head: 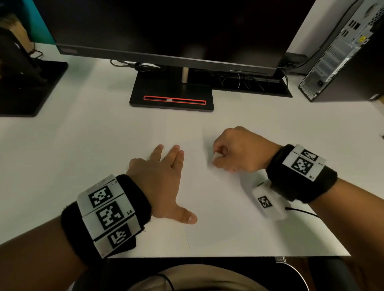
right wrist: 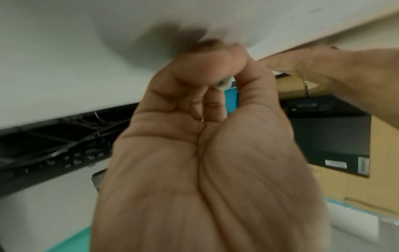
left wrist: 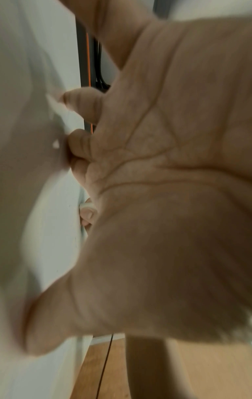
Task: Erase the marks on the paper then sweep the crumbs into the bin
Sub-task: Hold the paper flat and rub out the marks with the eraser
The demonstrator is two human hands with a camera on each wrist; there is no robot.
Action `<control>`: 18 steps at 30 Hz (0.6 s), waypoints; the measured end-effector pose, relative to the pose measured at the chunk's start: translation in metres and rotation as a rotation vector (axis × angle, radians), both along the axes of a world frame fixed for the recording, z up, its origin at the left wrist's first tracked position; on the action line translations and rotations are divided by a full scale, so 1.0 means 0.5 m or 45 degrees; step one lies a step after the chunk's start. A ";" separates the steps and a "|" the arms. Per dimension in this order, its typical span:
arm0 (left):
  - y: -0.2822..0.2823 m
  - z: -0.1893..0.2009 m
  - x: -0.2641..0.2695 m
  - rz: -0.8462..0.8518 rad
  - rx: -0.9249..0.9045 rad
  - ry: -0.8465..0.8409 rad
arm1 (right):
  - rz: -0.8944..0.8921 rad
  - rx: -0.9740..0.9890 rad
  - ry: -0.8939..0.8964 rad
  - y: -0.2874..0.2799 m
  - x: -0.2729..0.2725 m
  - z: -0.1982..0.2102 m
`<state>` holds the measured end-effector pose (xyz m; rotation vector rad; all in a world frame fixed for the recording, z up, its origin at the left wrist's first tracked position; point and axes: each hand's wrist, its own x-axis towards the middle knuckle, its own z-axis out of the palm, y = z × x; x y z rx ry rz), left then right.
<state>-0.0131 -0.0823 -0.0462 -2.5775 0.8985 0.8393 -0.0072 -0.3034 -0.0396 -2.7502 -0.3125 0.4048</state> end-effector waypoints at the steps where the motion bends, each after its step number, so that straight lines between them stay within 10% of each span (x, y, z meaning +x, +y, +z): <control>1: 0.000 -0.001 0.000 -0.001 -0.002 -0.006 | 0.006 -0.006 -0.038 0.004 0.002 -0.001; 18: 0.005 -0.002 0.000 -0.015 -0.030 -0.042 | 0.035 -0.011 -0.063 0.037 0.018 -0.008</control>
